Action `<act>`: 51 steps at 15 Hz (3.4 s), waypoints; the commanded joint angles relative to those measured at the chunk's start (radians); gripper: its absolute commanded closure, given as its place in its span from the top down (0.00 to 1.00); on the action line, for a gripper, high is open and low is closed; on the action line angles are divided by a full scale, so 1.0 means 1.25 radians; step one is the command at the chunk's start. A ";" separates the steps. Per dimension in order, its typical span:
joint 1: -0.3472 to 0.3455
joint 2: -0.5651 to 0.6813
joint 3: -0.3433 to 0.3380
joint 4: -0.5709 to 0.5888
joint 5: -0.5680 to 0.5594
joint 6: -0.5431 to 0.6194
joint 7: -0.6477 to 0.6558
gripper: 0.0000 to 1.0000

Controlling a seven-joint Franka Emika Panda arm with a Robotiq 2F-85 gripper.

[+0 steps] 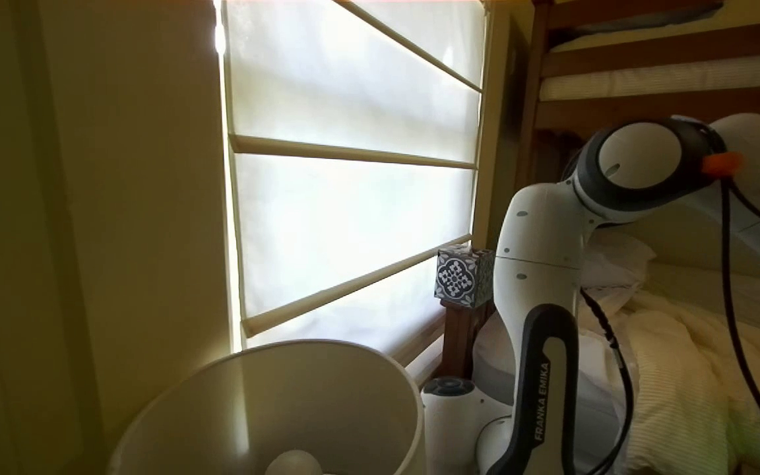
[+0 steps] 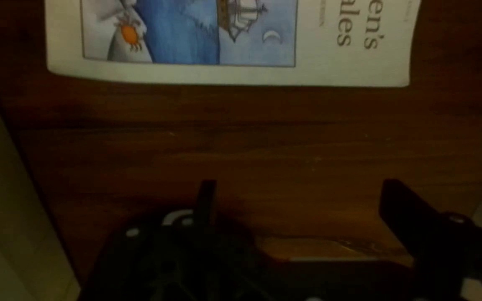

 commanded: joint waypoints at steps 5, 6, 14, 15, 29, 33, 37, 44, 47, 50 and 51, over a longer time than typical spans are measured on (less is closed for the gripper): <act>0.270 -0.203 -0.307 -0.213 0.093 0.283 0.209 1.00; 0.323 -0.204 -0.355 -0.222 0.136 0.307 0.217 1.00; 0.568 -0.184 -0.542 -0.281 0.368 0.223 0.380 1.00; 0.562 -0.186 -0.540 -0.286 0.360 0.197 0.416 1.00; 0.294 -0.168 -0.436 -0.262 0.294 0.246 0.607 1.00; 0.138 -0.157 -0.380 -0.241 0.316 0.277 0.658 1.00; 0.106 -0.169 -0.377 -0.245 0.308 0.258 0.640 1.00; 0.036 -0.107 -0.316 -0.182 0.354 0.362 0.755 1.00; 0.035 -0.059 -0.307 -0.131 0.387 0.345 0.802 1.00; 0.043 -0.014 -0.307 -0.091 0.413 0.330 0.832 1.00; 0.039 0.002 -0.304 -0.079 0.411 0.327 0.835 1.00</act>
